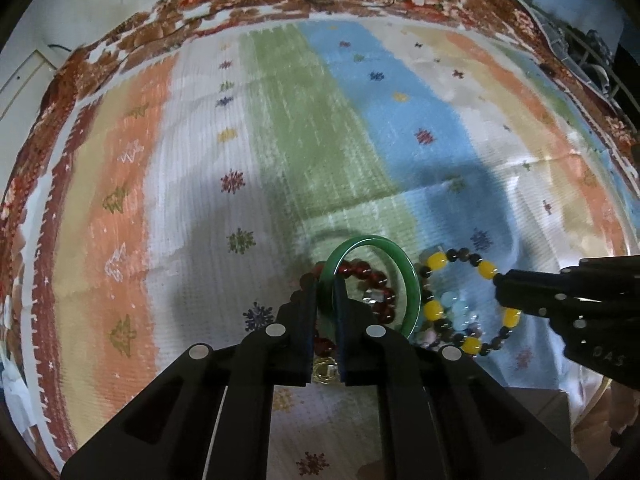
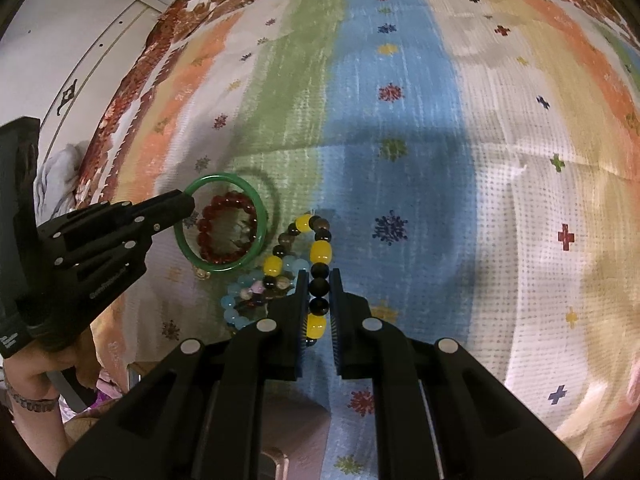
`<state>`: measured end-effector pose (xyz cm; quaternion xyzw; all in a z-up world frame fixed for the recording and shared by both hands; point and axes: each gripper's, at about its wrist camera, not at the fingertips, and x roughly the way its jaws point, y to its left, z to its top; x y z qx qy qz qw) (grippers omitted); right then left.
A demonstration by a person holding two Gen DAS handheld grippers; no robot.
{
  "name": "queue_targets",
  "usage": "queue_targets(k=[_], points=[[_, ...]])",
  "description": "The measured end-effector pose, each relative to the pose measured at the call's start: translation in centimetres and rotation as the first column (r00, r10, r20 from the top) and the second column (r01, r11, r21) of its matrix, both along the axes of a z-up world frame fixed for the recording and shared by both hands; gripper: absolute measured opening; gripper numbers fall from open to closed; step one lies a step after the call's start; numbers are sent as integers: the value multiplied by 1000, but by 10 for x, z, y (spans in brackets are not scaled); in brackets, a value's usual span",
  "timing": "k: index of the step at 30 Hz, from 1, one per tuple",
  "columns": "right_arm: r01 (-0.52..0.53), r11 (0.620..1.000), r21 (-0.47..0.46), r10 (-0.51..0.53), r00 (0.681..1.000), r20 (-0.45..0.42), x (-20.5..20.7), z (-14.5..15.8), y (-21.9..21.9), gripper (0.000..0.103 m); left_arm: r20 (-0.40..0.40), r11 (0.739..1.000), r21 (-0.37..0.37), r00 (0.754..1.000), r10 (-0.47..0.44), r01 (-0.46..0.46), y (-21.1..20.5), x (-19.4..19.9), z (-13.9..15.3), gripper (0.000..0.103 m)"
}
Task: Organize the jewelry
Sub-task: 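Carry the yellow-black bracelet with the right tool while the left tool carries the bangle to the tin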
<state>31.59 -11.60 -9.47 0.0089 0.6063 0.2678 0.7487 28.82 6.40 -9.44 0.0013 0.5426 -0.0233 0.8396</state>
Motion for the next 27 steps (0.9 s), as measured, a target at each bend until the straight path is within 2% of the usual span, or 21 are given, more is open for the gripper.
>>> queue_targets(k=[7, 19, 27], points=[[-20, 1000, 13, 19, 998, 60, -6, 26, 4, 11, 35, 1000, -16, 999, 14, -14, 1, -3, 17, 7], [-83, 996, 33, 77, 985, 155, -26, 67, 23, 11, 55, 997, -30, 996, 67, -66, 14, -13, 27, 8], [-94, 995, 45, 84, 979, 187, -37, 85, 26, 11, 85, 996, -56, 993, 81, -76, 13, -33, 43, 8]])
